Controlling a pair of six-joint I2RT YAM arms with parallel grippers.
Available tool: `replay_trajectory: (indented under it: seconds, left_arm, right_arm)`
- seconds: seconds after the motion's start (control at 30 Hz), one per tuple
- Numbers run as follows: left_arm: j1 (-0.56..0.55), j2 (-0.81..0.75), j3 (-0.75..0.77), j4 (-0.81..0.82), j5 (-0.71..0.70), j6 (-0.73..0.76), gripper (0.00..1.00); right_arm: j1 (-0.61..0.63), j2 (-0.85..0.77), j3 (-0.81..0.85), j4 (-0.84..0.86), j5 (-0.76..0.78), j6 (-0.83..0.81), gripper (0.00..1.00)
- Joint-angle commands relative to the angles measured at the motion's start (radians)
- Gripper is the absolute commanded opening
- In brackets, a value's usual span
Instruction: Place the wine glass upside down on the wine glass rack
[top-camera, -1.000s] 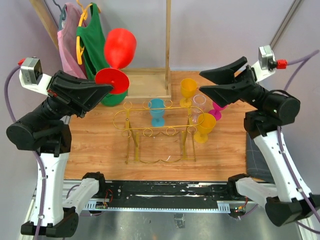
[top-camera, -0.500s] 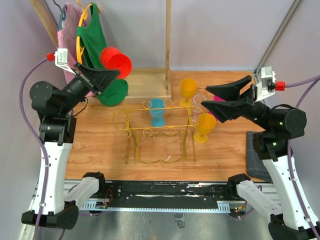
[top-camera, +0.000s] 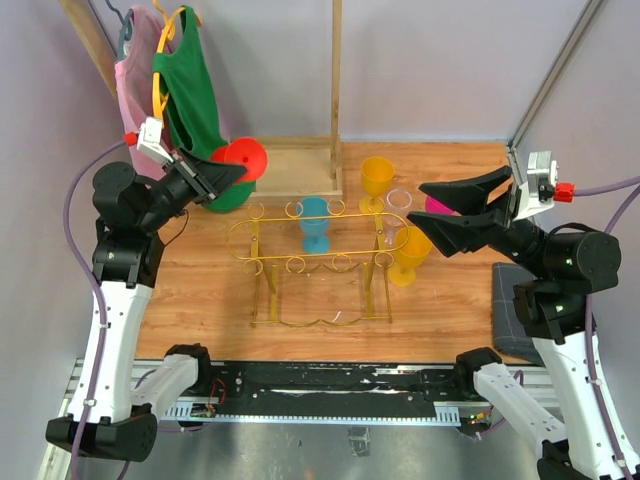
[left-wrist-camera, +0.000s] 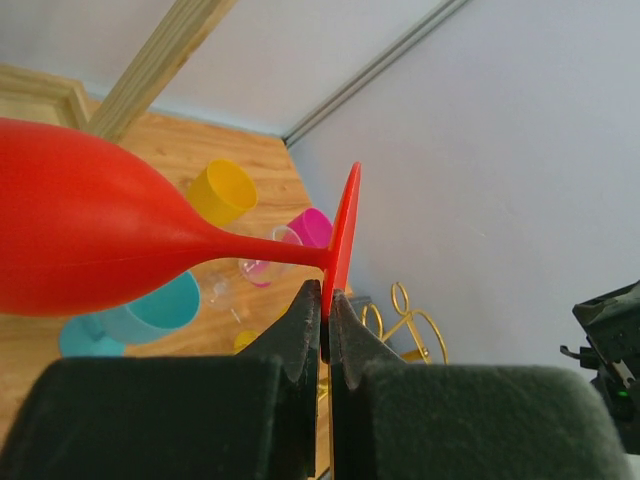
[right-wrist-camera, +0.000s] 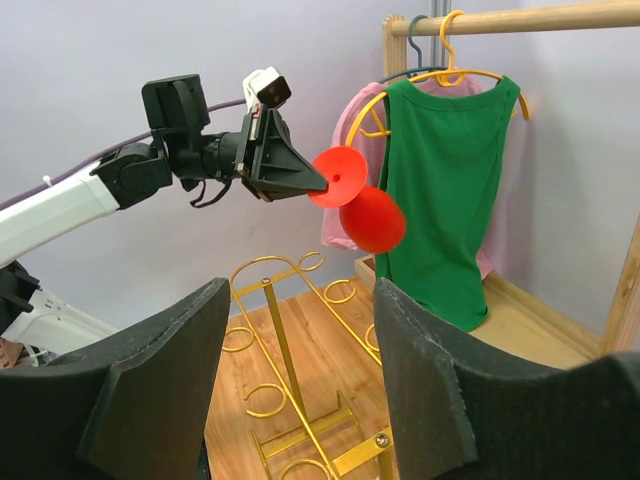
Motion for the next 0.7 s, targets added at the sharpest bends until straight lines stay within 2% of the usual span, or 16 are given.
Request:
replay_trajectory:
  seconds: [0.0,0.23,0.47,0.67]
  left_arm:
    - [0.005,-0.029,-0.035,-0.008,0.018,-0.045,0.0]
    - [0.006,-0.077,-0.11,0.003,0.01,-0.084,0.0]
    - [0.009,-0.112,-0.204,0.092,0.069,-0.173,0.0]
    - [0.011,-0.128,-0.238,0.116,0.094,-0.191,0.0]
  right_arm:
    - [-0.015,-0.012,-0.006,-0.013,0.02,-0.027,0.6]
    - [-0.015,-0.014,-0.008,-0.013,0.026,-0.026,0.6]
    - [-0.015,-0.014,-0.008,-0.023,0.029,-0.029,0.6]
    - [-0.015,-0.017,-0.019,-0.028,0.031,-0.031,0.59]
